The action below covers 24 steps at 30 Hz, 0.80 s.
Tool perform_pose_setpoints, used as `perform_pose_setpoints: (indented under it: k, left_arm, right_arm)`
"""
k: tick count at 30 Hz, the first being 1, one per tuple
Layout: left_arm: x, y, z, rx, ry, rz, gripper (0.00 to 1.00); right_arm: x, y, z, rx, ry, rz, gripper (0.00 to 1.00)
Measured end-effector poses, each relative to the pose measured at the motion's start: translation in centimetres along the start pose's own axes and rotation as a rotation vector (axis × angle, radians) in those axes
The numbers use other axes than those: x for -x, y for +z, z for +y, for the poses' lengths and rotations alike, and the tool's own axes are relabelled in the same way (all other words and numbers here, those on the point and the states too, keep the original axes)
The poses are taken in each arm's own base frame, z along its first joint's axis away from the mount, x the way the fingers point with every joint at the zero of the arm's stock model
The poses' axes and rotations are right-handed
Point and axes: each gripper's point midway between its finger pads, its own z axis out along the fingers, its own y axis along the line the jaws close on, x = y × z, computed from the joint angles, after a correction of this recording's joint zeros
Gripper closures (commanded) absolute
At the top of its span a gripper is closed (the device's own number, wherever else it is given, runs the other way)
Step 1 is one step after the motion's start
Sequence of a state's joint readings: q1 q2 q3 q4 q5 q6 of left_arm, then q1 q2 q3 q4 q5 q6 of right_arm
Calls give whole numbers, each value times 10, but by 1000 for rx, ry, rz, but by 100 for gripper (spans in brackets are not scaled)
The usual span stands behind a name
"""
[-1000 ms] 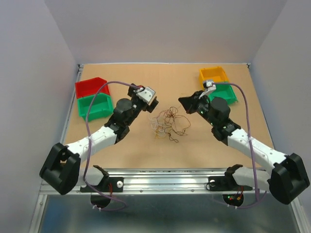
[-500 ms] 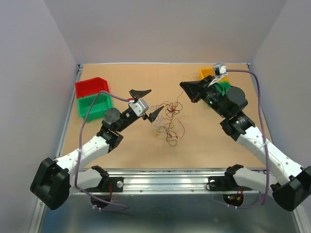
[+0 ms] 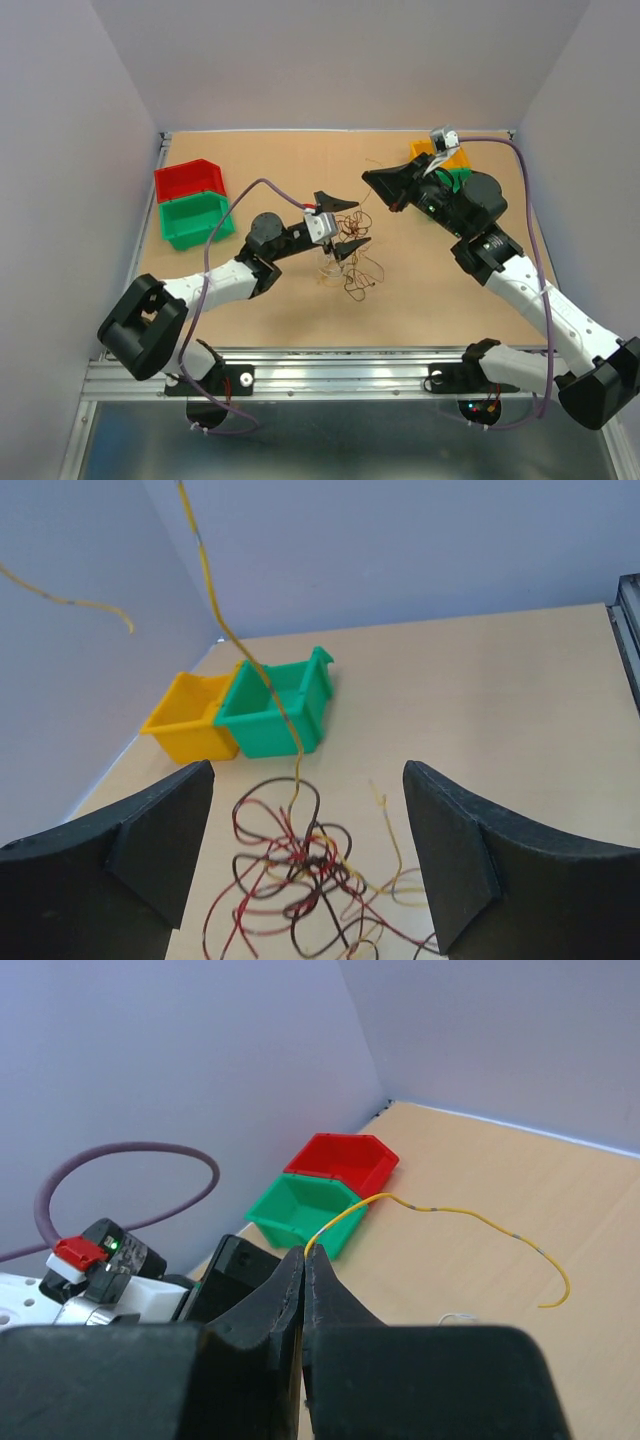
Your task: Untangle the cables
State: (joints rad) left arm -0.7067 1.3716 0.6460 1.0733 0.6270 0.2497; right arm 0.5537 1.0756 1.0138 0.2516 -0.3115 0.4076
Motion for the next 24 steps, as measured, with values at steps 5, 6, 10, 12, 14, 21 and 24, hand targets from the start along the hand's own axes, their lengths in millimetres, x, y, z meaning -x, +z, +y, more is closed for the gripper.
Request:
perform_pose_setpoints:
  k: [5,6,10,12,14,21,24]
  left_arm:
    - [5,23,8,-13,15,-19,28]
    - [2,27,7,-19,15,-15,31]
    - [-21,38,-6,-50,-7,40,39]
    - [-42,43,-11,-57,-27,86,40]
    - [-67,44,-15,-54,-39,144,40]
    - [-104,41,-20,-33,-46,246,44]
    - [-114,40,-20,-20,-48,270,49]
  right_arm:
    - [-1,1,3,12,13,10,99]
    - [0,1,4,13,14,8,99]
    - [25,5,15,29,6,-25,100]
    - [50,8,25,48,-5,-60,100]
    - [77,10,38,72,-18,-105,99]
    - [188,-8,90,147,-68,-334,99]
    - [225,-19,107,167,-84,-422,99]
